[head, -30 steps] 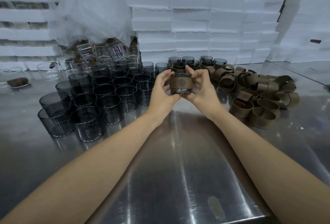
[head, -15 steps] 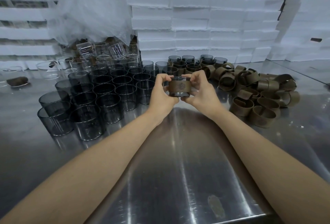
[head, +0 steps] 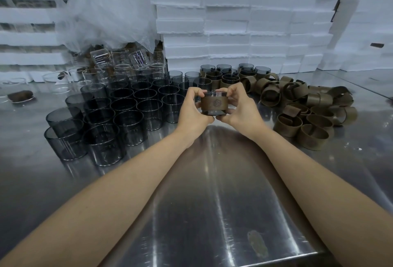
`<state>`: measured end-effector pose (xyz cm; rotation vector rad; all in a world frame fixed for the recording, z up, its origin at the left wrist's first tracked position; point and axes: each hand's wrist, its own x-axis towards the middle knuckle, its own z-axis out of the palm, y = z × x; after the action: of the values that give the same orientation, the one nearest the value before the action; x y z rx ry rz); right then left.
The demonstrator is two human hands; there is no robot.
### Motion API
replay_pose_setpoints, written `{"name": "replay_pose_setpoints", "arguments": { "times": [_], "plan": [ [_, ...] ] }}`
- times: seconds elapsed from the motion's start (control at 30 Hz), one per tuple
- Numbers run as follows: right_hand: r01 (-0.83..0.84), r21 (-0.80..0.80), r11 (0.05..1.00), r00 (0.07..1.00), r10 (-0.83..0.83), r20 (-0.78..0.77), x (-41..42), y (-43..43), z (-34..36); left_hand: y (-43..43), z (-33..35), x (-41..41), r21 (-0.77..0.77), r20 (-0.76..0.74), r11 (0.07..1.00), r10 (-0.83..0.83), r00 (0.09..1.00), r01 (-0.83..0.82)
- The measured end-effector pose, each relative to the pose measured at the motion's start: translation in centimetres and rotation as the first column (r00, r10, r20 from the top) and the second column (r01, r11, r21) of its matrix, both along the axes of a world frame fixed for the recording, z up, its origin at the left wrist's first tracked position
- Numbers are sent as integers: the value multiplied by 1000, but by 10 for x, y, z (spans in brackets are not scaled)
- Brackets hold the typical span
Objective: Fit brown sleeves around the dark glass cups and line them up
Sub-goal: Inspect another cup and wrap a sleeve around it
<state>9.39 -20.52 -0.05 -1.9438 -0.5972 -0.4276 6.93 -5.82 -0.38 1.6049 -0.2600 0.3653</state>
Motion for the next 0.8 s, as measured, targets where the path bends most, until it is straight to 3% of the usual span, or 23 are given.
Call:
{"name": "replay_pose_setpoints", "arguments": {
  "times": [0.37, 0.53, 0.63, 0.8],
  "plan": [
    [-5, -30, 1000, 1000, 5, -7, 0, -1, 2, 1, -2, 2, -39, -22, 999, 16, 1000, -17],
    [-214, 229, 950, 940, 264, -218, 1, -1, 1, 1, -5, 5, -60, -54, 995, 71, 996, -74],
    [-87, 241, 966, 966, 142, -218, 4, -3, 0, -1, -4, 5, -59, -64, 998, 7, 998, -10],
    [118, 51, 992, 991, -115, -69, 9, -11, -4, -3, -3, 4, 47, -129, 997, -58, 990, 65]
  ]
}}
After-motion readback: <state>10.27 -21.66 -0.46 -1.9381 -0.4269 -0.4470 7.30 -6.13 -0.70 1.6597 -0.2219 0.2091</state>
